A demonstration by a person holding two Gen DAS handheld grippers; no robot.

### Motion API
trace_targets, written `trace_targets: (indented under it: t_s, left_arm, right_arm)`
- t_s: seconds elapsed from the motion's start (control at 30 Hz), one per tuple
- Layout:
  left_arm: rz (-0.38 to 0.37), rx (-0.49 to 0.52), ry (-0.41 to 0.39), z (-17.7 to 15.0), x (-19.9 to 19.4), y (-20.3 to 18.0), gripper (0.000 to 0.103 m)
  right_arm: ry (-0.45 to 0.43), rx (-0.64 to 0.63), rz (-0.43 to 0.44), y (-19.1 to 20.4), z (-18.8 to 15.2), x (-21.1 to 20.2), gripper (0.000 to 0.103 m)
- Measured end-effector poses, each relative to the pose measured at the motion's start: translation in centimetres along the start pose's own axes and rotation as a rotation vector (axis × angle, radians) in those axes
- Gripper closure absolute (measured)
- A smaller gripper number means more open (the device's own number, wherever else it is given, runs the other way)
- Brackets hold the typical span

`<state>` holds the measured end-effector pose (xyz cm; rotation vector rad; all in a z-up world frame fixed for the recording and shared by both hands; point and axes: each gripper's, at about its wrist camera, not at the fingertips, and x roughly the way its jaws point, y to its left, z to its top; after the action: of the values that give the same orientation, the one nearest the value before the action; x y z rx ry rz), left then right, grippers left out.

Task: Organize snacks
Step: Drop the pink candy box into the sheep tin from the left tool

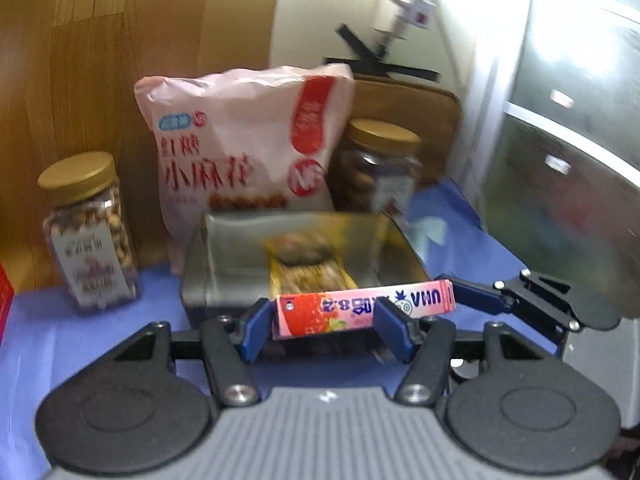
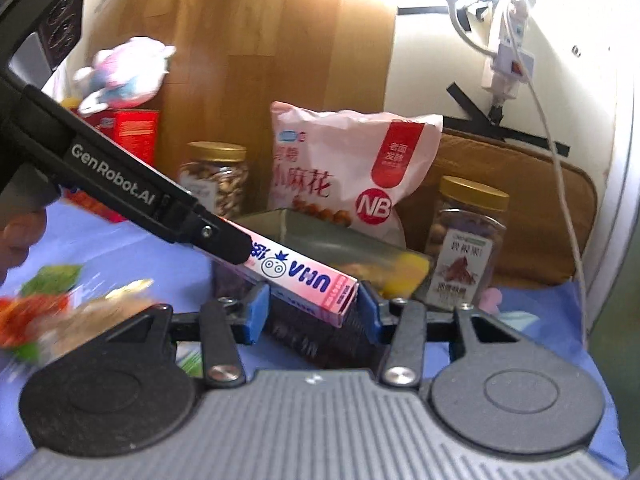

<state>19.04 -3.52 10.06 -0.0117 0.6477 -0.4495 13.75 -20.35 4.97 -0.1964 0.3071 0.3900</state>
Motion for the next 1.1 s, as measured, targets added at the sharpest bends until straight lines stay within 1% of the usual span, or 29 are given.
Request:
trace_targets:
  t_s: [0.13, 0.17, 0.2, 0.3, 0.37, 0.47, 0.57, 0.67, 0.77, 0.83, 0.9, 1.0, 1.1]
  left_arm:
    - [0.033, -0.030, -0.002, 1.9, 3.1, 1.8, 0.045]
    - [0.043, -0.038, 0.007, 2.3, 3.9, 2.2, 0.045]
    - [0.052, -0.047, 0.017, 2.4, 4.7, 2.6, 0.047]
    - [0.073, -0.067, 0.049, 2.5, 6.0, 3.5, 0.047]
    - [0.064, -0.075, 0.044, 2.3, 5.4, 3.8, 0.045]
    - [0.050, -0.080, -0.004, 1.8, 2.5, 4.3, 0.045]
    - [0.031, -0.121, -0.030, 0.4, -1.3, 5.4, 0.045]
    - [0.014, -0.178, -0.037, -2.5, -5.1, 6.6, 0.045]
    - [0.001, -0.220, -0.027, -5.7, -7.6, 7.2, 0.045]
    - [0.001, -0.231, -0.015, -7.4, -8.6, 7.2, 0.045]
    - [-0.017, -0.239, 0.001, -9.0, -9.0, 7.0, 0.045]
    - [-0.027, -0.243, 0.033, -10.4, -8.6, 6.5, 0.045]
    - [-0.035, -0.235, 0.075, -11.4, -7.4, 5.8, 0.045]
  right_arm:
    - [0.025, 0.005, -0.008, -0.3, 0.9, 3.8, 0.052]
    - [0.040, 0.004, -0.003, -0.3, 1.0, 4.8, 0.050]
    - [0.046, 0.003, -0.005, -0.3, 1.0, 5.5, 0.050]
    - [0.041, 0.012, 0.000, -0.4, 1.1, 6.1, 0.048]
    - [0.016, 0.029, -0.001, -0.6, 1.2, 5.3, 0.048]
    - [-0.015, 0.070, 0.008, -0.7, 0.9, 3.0, 0.048]
    - [-0.004, 0.125, 0.082, -0.3, 0.1, 0.8, 0.048]
    - [0.067, 0.223, 0.219, 0.6, -1.5, -1.0, 0.048]
    - [0.140, 0.335, 0.334, 1.8, -3.1, -1.9, 0.048]
    - [0.186, 0.414, 0.390, 2.6, -4.0, -2.1, 0.048]
    - [0.219, 0.489, 0.426, 3.2, -4.7, -2.1, 0.048]
    - [0.254, 0.552, 0.439, 4.1, -5.2, -2.3, 0.048]
    - [0.300, 0.609, 0.472, 4.9, -5.4, -1.9, 0.049]
